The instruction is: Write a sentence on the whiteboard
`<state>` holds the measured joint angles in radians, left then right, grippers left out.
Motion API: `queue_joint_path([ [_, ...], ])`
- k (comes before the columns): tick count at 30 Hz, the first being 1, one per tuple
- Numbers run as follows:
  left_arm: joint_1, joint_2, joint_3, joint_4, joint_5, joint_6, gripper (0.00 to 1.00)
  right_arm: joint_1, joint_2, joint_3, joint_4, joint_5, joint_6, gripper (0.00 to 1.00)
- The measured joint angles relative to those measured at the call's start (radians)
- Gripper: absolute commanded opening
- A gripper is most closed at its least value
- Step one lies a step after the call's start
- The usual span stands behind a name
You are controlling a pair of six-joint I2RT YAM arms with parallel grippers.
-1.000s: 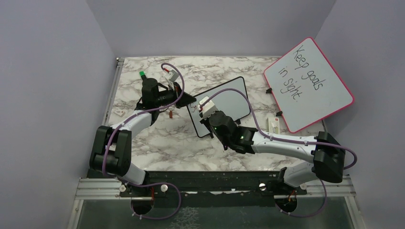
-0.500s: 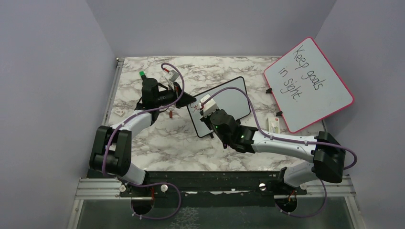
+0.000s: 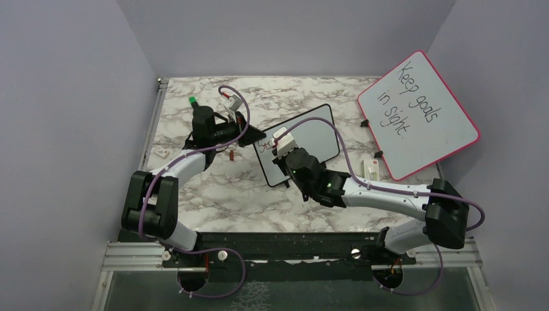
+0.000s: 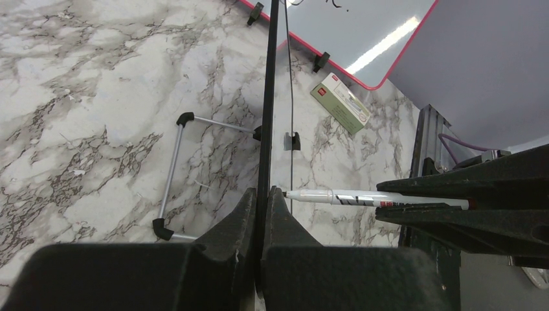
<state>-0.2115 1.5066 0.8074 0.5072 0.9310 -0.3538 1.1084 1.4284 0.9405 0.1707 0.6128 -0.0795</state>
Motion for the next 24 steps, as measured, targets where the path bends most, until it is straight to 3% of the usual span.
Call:
queue_joint_path([
  [24, 0.000, 0.000, 0.000, 0.000, 0.000, 0.000, 0.00, -0.011, -0.048, -0.016, -0.032, -0.009, 0.027, 0.01],
])
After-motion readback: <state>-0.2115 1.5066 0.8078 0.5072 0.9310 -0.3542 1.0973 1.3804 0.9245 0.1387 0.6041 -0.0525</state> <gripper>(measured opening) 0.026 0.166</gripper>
